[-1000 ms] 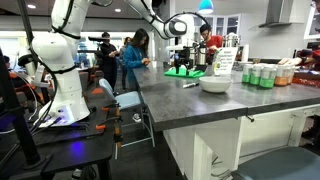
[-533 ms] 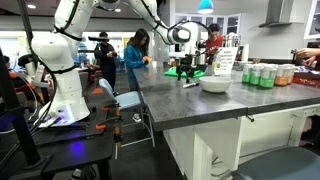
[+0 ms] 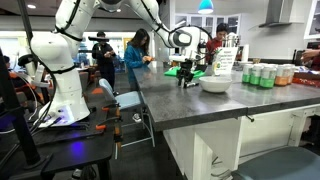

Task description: Move the black marker forwards

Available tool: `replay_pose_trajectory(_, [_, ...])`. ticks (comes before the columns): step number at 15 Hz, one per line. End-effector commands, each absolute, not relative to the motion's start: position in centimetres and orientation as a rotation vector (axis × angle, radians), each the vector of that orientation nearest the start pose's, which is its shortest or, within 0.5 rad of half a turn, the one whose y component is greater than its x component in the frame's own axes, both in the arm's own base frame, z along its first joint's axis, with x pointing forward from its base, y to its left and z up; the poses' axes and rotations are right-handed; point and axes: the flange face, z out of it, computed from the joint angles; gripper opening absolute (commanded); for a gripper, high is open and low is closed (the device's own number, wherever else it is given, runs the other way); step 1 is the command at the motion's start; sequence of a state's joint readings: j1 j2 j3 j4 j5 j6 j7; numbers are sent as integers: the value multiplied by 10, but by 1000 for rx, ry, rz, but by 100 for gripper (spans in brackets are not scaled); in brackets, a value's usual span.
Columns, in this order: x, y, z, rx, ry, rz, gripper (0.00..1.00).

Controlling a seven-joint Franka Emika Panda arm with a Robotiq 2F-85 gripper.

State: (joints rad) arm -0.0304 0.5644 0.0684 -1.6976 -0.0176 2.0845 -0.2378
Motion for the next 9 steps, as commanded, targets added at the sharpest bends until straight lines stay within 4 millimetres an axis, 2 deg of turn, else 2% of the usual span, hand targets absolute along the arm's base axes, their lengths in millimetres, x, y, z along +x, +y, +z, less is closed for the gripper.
replay_pose_trajectory(1, [652, 21, 261, -3049, -448, 241, 22])
replay_pose_trajectory(4, [652, 22, 263, -3057, -449, 239, 1])
replay_pose_trajectory(6, [652, 22, 266, -3061, -456, 231, 5])
replay_pose_trajectory(9, [645, 24, 276, -3048, -496, 219, 5])
